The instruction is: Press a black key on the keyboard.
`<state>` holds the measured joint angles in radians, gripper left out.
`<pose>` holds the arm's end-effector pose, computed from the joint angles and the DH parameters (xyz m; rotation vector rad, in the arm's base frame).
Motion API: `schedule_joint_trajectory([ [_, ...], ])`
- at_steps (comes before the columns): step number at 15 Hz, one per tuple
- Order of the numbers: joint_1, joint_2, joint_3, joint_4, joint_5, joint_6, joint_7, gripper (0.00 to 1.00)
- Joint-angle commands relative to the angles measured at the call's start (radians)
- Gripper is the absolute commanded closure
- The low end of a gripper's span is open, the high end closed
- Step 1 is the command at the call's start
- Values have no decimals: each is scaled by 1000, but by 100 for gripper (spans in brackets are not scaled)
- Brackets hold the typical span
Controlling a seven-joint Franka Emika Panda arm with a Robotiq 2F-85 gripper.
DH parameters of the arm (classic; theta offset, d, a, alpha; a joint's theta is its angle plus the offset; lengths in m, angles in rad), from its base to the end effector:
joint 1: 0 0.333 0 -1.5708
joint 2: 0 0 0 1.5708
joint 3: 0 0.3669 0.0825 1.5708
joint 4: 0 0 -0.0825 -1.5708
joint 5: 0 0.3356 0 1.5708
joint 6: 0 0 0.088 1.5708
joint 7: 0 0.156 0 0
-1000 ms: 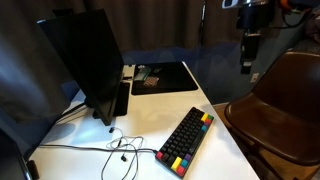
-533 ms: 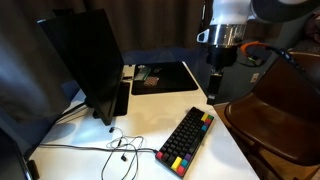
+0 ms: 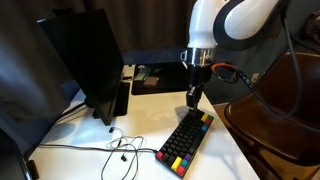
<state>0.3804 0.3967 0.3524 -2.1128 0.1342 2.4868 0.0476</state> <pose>0.4249 0.3783 0.2732 -2.8299 -0.8031 0.1277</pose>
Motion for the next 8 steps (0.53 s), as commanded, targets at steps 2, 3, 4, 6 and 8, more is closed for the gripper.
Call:
schedule_joint_trajectory([
  [2, 32, 95, -32, 101, -41, 8, 45, 100],
  [3, 34, 106, -38, 112, -47, 7, 48, 100],
  [4, 35, 114, -42, 121, -51, 6, 49, 100],
  [6, 37, 127, -52, 136, -58, 5, 52, 100],
  [8, 38, 139, -57, 146, -61, 3, 52, 100],
])
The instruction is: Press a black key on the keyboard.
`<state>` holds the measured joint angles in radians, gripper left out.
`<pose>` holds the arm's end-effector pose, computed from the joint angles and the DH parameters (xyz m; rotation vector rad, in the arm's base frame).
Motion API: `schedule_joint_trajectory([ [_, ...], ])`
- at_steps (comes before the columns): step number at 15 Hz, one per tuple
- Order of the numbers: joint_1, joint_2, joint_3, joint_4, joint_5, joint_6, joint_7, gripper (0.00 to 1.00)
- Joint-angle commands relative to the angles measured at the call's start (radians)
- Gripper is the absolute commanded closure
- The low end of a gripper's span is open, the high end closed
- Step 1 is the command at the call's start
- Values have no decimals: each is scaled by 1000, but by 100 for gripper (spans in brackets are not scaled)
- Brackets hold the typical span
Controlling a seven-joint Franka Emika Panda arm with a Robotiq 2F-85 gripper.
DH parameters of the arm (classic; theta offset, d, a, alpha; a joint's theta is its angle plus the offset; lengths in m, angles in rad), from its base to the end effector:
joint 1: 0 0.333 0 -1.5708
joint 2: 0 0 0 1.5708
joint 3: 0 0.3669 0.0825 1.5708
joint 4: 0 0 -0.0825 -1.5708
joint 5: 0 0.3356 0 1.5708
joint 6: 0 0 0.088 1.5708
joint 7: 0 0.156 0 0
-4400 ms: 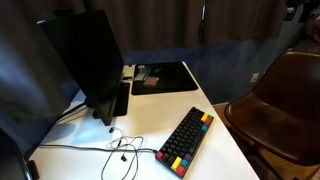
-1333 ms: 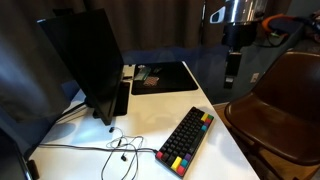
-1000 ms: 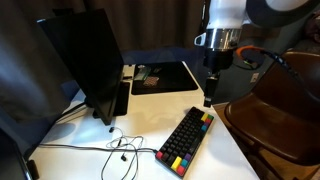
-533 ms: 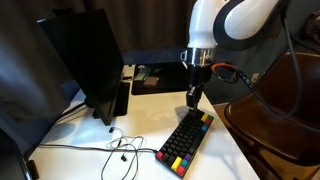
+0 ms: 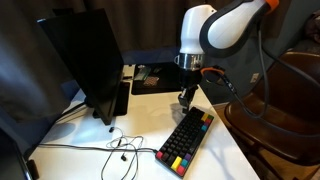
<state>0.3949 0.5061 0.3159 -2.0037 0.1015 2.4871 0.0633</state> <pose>0.4604 0.3871 0.2480 -2.8408 -0.7700 0.1236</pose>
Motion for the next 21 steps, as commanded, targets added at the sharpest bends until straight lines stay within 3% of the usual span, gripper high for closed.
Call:
schedule_joint_trajectory([
  [1, 24, 33, -23, 39, -30, 2, 36, 100],
  [21, 31, 83, -25, 36, -22, 24, 47, 100],
])
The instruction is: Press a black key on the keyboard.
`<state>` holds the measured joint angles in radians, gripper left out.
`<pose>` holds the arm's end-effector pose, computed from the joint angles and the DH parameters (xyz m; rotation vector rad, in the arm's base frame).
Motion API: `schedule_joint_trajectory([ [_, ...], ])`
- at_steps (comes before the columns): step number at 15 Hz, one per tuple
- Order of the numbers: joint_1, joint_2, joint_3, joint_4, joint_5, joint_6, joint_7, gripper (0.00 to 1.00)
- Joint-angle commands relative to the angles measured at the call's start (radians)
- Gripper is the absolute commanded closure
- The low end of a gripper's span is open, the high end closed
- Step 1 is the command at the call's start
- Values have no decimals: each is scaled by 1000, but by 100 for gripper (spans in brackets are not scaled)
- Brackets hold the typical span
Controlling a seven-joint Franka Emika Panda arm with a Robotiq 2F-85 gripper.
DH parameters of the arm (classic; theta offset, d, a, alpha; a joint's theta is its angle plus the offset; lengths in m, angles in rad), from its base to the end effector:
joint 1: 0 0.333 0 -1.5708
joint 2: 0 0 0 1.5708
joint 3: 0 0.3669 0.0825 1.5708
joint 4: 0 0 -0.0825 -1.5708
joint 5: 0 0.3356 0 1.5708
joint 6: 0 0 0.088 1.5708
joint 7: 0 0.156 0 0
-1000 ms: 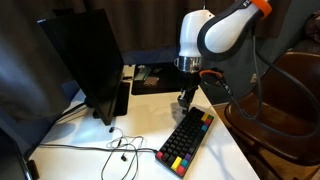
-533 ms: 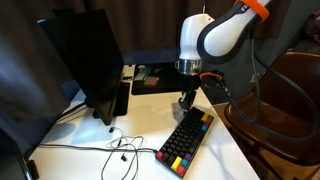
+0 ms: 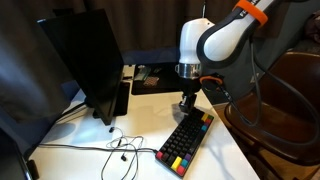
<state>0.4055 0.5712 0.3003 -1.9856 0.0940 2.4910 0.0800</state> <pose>0.4624 0.3861 0.2157 -2.8586 -0.7417 0.1865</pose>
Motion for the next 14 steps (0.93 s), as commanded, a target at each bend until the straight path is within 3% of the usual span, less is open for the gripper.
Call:
schedule_joint_trajectory([
  [1, 21, 19, -9, 18, -15, 23, 31, 100],
  [14, 25, 11, -24, 16, -45, 53, 24, 100],
])
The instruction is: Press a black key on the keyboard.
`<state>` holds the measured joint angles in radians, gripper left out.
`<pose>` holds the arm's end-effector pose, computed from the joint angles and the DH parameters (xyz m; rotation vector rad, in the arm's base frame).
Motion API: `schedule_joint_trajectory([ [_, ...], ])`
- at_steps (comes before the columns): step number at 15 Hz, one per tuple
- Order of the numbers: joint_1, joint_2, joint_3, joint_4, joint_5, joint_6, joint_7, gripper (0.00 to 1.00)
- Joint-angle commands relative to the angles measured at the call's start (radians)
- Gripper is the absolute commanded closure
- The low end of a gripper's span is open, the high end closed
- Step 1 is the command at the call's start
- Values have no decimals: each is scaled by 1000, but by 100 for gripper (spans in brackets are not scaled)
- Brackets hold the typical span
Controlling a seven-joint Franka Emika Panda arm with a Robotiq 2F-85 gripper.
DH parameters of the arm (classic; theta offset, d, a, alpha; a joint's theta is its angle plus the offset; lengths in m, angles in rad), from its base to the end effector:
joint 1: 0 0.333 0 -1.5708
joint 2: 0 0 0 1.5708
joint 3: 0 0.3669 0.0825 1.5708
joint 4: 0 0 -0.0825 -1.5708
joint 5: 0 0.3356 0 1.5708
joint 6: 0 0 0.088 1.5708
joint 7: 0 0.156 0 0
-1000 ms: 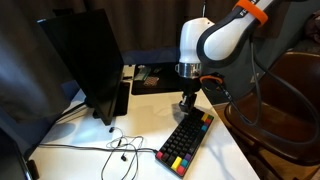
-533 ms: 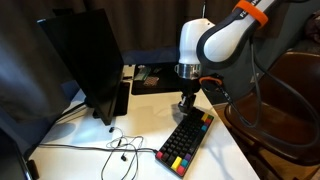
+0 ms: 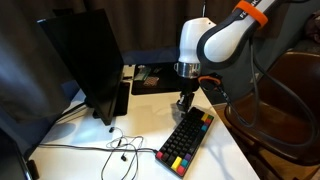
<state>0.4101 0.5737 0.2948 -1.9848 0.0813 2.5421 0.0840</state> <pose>0.4699 0.3894 0.2180 -2.8551 -0.7417 0.1123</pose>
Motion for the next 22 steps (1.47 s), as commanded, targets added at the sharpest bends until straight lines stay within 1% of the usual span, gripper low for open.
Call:
schedule_joint_trajectory([
  [1, 19, 9, -20, 15, -37, 1, 21, 100],
  [16, 20, 34, -18, 26, -41, 1, 22, 100],
  [22, 17, 8, -16, 16, -39, -1, 24, 100],
])
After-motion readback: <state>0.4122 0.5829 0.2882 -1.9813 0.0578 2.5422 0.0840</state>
